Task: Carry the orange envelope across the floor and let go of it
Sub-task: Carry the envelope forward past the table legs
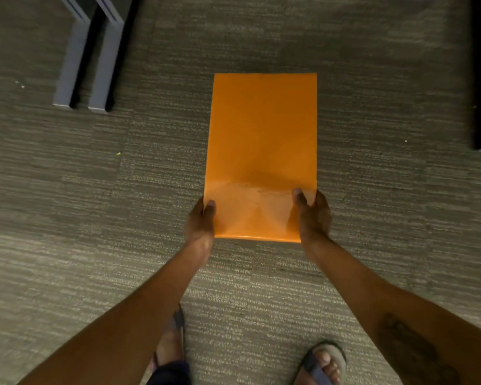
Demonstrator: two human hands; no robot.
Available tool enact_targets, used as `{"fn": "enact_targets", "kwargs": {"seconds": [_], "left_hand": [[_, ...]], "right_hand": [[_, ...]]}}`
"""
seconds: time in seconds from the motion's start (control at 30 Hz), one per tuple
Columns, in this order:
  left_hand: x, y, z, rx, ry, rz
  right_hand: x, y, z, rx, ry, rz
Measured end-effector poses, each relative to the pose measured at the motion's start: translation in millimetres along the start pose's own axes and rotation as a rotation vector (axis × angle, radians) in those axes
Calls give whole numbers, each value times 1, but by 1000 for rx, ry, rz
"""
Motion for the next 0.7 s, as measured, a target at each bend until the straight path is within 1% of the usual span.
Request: {"fn": "enact_targets", "kwargs": {"seconds": [0.13,0.23,0.37,0.4,0.47,0.6,0.7], "left_hand": [[22,8,-24,-10,11,52],[43,10,-39,37,22,107],[87,9,-53,21,82,185],[100,10,-56,47,88,196],[124,14,-65,100,84,222],[168,21,-81,90,61,216],[200,30,-90,98,34,249]], "right_hand": [[-6,-23,23,-40,14,-43],[-6,-39,46,-32,17,-33],[6,-59,84,-31,55,-56],[10,-64,94,-38,72,-61],[17,-73,114,-49,102,-63],[29,-96,150,-20,119,-61],[38,-115,178,4,128,-86]]}}
Point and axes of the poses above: each hand's wrist, its own x-axis towards the middle knuckle, its own z-axis out of the palm, y = z × x, the point moved 4 cm from there along x, towards the middle knuckle, and after that the axes turned 13 degrees about z, right-handed, at the moved point
